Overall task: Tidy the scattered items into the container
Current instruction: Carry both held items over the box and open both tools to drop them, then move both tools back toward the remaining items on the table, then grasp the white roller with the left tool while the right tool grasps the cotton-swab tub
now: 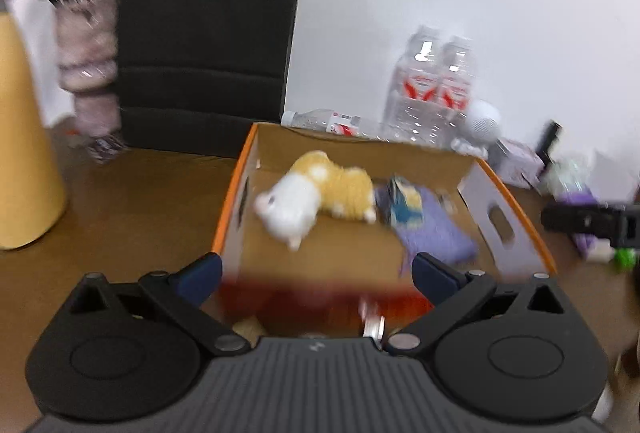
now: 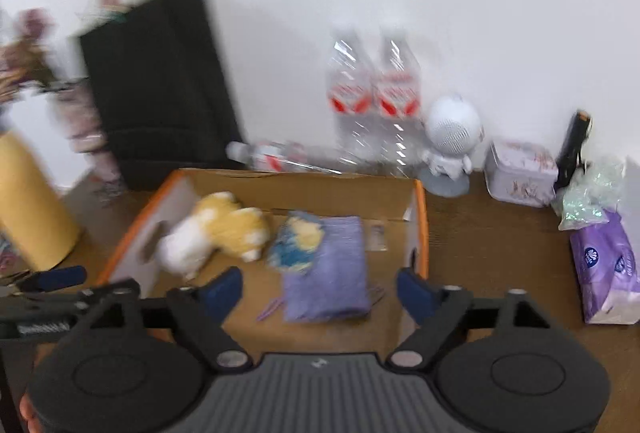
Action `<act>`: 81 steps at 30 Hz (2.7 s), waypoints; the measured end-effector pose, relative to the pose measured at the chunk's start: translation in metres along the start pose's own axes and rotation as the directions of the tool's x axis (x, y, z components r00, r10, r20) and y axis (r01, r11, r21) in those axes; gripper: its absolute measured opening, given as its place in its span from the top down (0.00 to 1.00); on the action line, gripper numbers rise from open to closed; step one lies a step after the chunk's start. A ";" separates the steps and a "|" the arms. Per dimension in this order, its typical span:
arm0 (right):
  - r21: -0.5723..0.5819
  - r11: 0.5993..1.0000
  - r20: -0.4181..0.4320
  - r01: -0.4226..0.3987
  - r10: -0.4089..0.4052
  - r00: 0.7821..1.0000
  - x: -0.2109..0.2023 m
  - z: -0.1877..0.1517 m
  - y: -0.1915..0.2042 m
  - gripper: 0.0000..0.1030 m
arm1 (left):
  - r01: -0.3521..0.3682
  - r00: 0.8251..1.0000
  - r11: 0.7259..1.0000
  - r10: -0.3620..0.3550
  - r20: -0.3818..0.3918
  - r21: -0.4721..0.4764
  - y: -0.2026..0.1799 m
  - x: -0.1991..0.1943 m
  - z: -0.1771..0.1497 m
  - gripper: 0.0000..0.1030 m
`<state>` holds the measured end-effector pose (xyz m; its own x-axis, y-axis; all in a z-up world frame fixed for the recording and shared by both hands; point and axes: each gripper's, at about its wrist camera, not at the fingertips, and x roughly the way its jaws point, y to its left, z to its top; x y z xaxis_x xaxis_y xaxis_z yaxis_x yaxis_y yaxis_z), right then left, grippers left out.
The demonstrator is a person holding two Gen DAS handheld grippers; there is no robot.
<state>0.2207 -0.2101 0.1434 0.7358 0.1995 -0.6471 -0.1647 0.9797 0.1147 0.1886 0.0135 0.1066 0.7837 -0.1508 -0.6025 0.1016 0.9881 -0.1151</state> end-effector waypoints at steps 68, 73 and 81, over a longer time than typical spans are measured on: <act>0.051 0.990 0.047 0.130 -0.132 0.990 -0.055 -0.210 -0.018 0.06 | 0.428 0.904 0.816 -0.379 -0.200 0.389 -0.037 0.013 -0.091 0.09; 0.069 0.990 0.044 0.121 -0.124 0.991 -0.050 -0.202 -0.023 0.07 | 0.316 0.949 0.878 -0.296 -0.110 0.361 -0.050 0.016 -0.078 0.02; 0.041 0.988 0.013 0.151 -0.152 0.988 -0.046 -0.200 -0.023 0.37 | 0.309 0.944 0.924 -0.268 -0.195 0.224 -0.047 0.024 -0.082 0.49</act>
<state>0.0594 -0.2462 0.0194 0.7605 0.0487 -0.6475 -0.0243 0.9986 0.0465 0.1527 -0.0394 0.0329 0.5928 -0.4124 -0.6918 0.4731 0.8734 -0.1152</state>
